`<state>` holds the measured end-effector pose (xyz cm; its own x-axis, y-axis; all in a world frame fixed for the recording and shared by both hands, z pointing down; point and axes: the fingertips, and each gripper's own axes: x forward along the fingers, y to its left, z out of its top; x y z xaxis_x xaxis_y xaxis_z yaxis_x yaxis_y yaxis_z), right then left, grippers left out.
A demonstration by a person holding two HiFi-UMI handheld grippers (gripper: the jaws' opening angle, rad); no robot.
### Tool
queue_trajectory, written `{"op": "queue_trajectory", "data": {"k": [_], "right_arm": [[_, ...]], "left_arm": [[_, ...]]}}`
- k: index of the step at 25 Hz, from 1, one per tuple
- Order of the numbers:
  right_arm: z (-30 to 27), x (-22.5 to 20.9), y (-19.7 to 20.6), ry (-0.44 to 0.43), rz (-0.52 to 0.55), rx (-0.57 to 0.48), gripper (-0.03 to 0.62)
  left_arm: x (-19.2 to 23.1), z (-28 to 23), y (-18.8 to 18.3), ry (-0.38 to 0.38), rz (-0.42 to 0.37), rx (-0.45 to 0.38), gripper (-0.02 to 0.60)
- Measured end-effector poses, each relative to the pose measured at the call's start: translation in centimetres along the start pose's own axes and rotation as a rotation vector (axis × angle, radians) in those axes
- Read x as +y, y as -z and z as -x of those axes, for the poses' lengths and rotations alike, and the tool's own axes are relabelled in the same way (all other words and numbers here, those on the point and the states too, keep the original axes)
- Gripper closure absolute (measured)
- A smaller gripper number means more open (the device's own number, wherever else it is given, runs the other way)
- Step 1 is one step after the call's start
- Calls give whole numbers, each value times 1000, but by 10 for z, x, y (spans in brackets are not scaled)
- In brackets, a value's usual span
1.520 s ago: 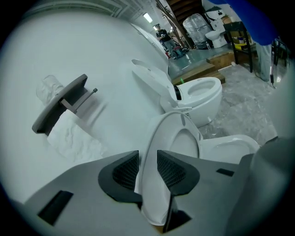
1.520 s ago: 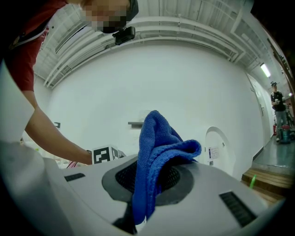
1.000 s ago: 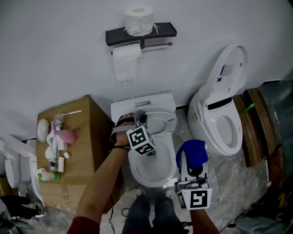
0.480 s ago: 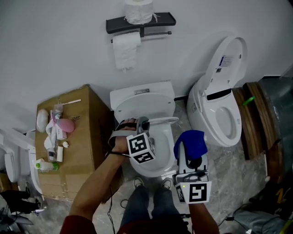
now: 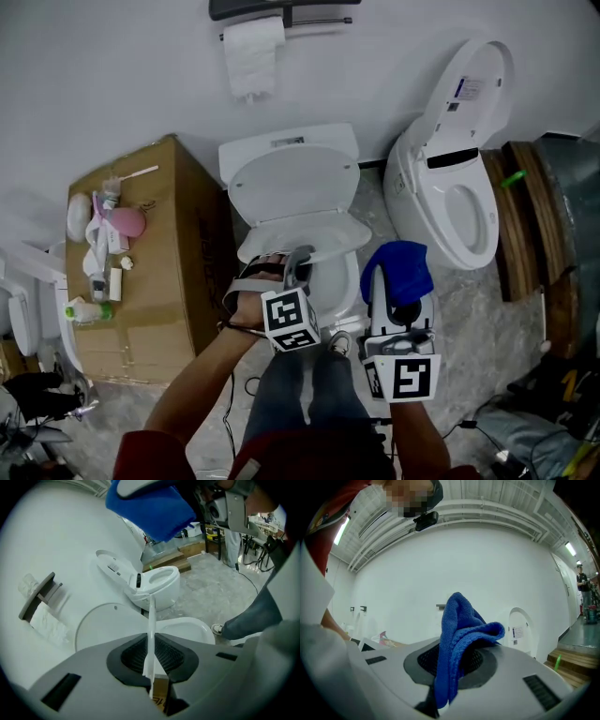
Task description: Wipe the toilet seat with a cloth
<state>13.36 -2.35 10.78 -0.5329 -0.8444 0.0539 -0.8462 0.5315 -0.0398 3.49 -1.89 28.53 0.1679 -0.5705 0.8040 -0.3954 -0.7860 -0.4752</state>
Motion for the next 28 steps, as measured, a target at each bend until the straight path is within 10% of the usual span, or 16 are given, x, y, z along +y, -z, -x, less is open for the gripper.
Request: {"op": "queue_trajectory", "data": {"k": [13,28], "right_arm": [[3,0,57,-13,-5,84,529],[12,8,187,-85,-17,237,528]], "left_arm": [[-139,-26,19,358,51,38,468],[-258,-100,55,495,59,59,392]]}}
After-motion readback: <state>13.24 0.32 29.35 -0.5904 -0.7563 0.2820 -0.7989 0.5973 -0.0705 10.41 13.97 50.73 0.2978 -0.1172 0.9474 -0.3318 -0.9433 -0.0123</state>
